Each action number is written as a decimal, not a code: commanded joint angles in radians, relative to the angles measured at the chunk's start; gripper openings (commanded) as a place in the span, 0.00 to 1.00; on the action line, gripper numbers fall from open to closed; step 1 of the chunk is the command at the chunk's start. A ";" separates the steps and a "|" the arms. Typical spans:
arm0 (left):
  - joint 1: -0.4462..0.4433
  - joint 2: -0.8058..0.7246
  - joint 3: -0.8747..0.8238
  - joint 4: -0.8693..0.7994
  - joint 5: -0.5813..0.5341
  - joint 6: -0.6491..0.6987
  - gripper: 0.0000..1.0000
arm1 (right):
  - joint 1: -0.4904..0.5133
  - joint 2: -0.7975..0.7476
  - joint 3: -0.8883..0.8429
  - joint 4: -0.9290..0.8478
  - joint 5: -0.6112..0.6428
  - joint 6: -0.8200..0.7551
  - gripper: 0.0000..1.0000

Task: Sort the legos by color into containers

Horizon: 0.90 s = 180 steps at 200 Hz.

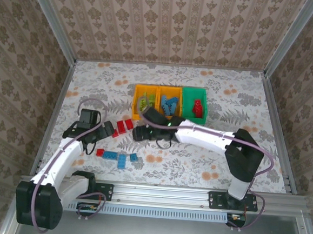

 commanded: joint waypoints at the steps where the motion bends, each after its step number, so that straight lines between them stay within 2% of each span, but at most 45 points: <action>1: 0.027 0.006 0.014 -0.007 0.033 0.010 1.00 | 0.069 0.055 -0.005 -0.050 0.071 -0.010 0.78; 28: 0.033 0.005 0.018 -0.004 0.040 0.013 1.00 | 0.116 0.120 0.033 -0.048 0.040 -0.002 0.77; 75: 0.033 -0.007 0.016 -0.011 0.043 0.017 1.00 | 0.131 0.227 0.147 -0.175 0.059 -0.036 0.74; 180: 0.034 -0.024 -0.009 -0.008 0.042 0.010 1.00 | 0.153 0.317 0.239 -0.262 0.011 -0.069 0.71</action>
